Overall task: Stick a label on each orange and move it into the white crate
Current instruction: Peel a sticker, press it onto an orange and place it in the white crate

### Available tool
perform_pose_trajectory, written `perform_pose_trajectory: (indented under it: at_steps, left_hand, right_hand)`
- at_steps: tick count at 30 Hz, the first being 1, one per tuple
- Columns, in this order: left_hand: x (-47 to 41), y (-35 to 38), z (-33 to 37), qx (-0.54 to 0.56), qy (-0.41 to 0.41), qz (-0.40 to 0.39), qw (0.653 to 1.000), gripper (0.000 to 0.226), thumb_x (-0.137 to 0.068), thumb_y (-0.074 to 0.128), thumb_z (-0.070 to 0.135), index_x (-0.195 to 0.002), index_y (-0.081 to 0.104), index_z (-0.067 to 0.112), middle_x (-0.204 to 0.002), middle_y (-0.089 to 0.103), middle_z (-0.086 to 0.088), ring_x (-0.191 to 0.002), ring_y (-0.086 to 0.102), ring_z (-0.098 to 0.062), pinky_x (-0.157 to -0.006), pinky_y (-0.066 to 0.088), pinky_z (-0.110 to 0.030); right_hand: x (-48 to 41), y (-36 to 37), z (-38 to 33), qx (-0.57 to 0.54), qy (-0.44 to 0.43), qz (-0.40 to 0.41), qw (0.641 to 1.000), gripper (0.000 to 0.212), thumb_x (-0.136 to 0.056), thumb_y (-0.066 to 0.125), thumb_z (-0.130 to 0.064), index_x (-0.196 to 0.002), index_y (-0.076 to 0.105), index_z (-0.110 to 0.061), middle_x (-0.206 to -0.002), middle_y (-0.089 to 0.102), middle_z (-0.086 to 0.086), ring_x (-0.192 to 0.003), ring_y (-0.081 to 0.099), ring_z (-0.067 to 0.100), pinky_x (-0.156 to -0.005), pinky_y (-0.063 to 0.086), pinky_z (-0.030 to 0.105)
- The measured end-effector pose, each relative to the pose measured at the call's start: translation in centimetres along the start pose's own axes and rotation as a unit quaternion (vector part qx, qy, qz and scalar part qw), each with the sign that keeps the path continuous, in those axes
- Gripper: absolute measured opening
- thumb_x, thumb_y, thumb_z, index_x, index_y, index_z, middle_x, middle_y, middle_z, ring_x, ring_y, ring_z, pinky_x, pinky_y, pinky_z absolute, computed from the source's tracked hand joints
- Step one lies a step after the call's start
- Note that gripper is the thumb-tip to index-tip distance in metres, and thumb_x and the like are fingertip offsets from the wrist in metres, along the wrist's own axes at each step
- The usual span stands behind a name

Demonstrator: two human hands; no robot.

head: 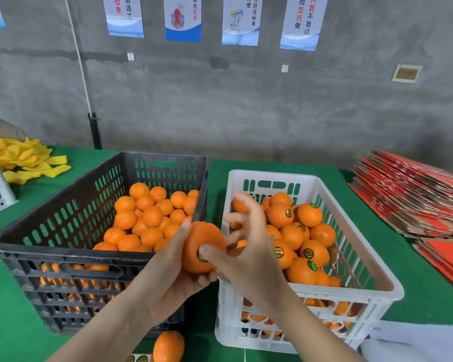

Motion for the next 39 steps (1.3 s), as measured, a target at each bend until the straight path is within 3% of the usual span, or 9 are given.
perform_pose_trajectory:
  at_steps: [7, 10, 12, 17, 23, 29, 31, 35, 39]
  left_hand:
    - [-1.1, 0.9, 1.0, -0.074, 0.043, -0.053, 0.995, 0.052, -0.072, 0.057, 0.06, -0.105, 0.073, 0.023, -0.112, 0.071, -0.012, -0.103, 0.068, -0.027, -0.072, 0.058, -0.032]
    - [-3.9, 1.0, 3.3, -0.232, 0.061, -0.03, 0.97, 0.065, -0.085, 0.028, 0.068, -0.107, 0.072, 0.026, -0.106, 0.073, -0.007, -0.099, 0.07, -0.024, -0.077, 0.058, -0.039]
    - [-6.5, -0.1, 5.6, -0.314, 0.092, 0.08, 0.941, 0.072, -0.098, 0.011, 0.057, -0.112, 0.066, 0.012, -0.094, 0.073, -0.008, -0.084, 0.068, -0.025, -0.073, 0.054, -0.036]
    - [-9.6, -6.6, 10.1, -0.247, 0.153, 0.262, 0.92, 0.046, -0.104, 0.03, 0.041, -0.092, 0.065, 0.012, -0.083, 0.068, -0.007, -0.069, 0.065, -0.019, -0.066, 0.051, -0.03]
    - [-10.4, -12.2, 11.0, -0.23, 0.14, 0.294, 0.917, 0.042, -0.102, 0.038, 0.039, -0.097, 0.065, 0.007, -0.085, 0.071, -0.01, -0.084, 0.066, -0.031, -0.081, 0.051, -0.041]
    - [-12.7, -13.5, 12.5, -0.338, 0.08, 0.276, 0.896, 0.029, -0.101, 0.039, 0.022, -0.099, 0.065, 0.008, -0.081, 0.07, -0.006, -0.071, 0.065, -0.023, -0.065, 0.049, -0.033]
    - [-14.0, -13.7, 12.9, -0.395, 0.047, 0.248, 0.883, 0.024, -0.101, 0.041, 0.015, -0.104, 0.063, 0.008, -0.09, 0.07, -0.007, -0.075, 0.066, -0.023, -0.06, 0.049, -0.029]
    - [-18.0, -15.1, 13.3, -0.591, 0.003, 0.208, 0.779, 0.024, -0.097, 0.052, 0.006, -0.119, 0.06, 0.009, -0.104, 0.067, -0.012, -0.087, 0.067, -0.025, -0.061, 0.056, -0.029]
    - [-22.0, -17.0, 12.2, -0.857, -0.08, 0.086, 0.502, 0.048, -0.094, 0.059, 0.013, -0.138, 0.042, 0.007, -0.129, 0.052, -0.016, -0.109, 0.057, -0.032, -0.089, 0.051, -0.04]
  right_hand:
    - [-0.1, 0.6, 0.7, 0.047, -0.006, -0.097, 0.994, 0.078, -0.073, 0.071, -0.04, -0.14, 0.031, -0.028, -0.134, 0.04, -0.012, -0.119, 0.043, 0.0, -0.096, 0.045, 0.026]
    - [-3.3, -0.9, 1.9, 0.079, -0.039, -0.037, 0.995, 0.071, -0.065, 0.078, -0.03, -0.126, 0.042, -0.03, -0.122, 0.044, -0.009, -0.106, 0.042, -0.007, -0.089, 0.036, 0.006]
    - [-6.9, -2.1, 3.9, 0.109, -0.015, 0.0, 0.994, 0.069, -0.064, 0.079, -0.027, -0.122, 0.043, -0.032, -0.119, 0.042, -0.008, -0.102, 0.039, -0.003, -0.079, 0.03, 0.002]
    - [-16.8, -5.9, 12.8, 0.22, 0.137, 0.057, 0.964, 0.069, -0.074, 0.075, -0.019, -0.134, 0.039, -0.018, -0.13, 0.039, 0.012, -0.113, 0.048, 0.028, -0.088, 0.039, 0.028]
    - [-22.4, -7.0, 22.3, 0.448, 0.21, -0.111, 0.862, 0.063, -0.082, 0.065, -0.018, -0.137, 0.037, -0.011, -0.131, 0.05, 0.021, -0.116, 0.051, 0.038, -0.094, 0.045, 0.041]
    - [-23.8, -6.1, 23.4, 0.507, 0.29, -0.183, 0.791, 0.072, -0.092, 0.053, -0.025, -0.15, 0.012, -0.022, -0.158, 0.004, 0.016, -0.142, 0.012, 0.041, -0.112, 0.018, 0.058]
    - [-23.7, -5.0, 20.8, 0.489, 0.202, -0.107, 0.842, 0.062, -0.091, 0.054, -0.019, -0.147, 0.026, -0.013, -0.156, 0.012, 0.017, -0.141, 0.016, 0.039, -0.114, 0.02, 0.053]
    - [-20.7, 0.6, 12.7, 0.288, -0.062, -0.029, 0.955, 0.037, -0.09, 0.057, -0.008, -0.128, 0.055, -0.006, -0.142, 0.046, 0.013, -0.133, 0.039, 0.026, -0.112, 0.022, 0.028]
    - [-15.6, 6.6, 7.6, 0.189, -0.154, -0.193, 0.951, 0.037, -0.094, 0.054, -0.019, -0.131, 0.054, -0.018, -0.138, 0.051, -0.004, -0.13, 0.04, 0.006, -0.108, 0.026, 0.016]
Point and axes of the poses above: each hand's wrist, its own x-axis away from the middle knuckle, its own y-axis out of the palm, z = x × y, the point moved 2 cm from there along -x, towards the middle knuckle
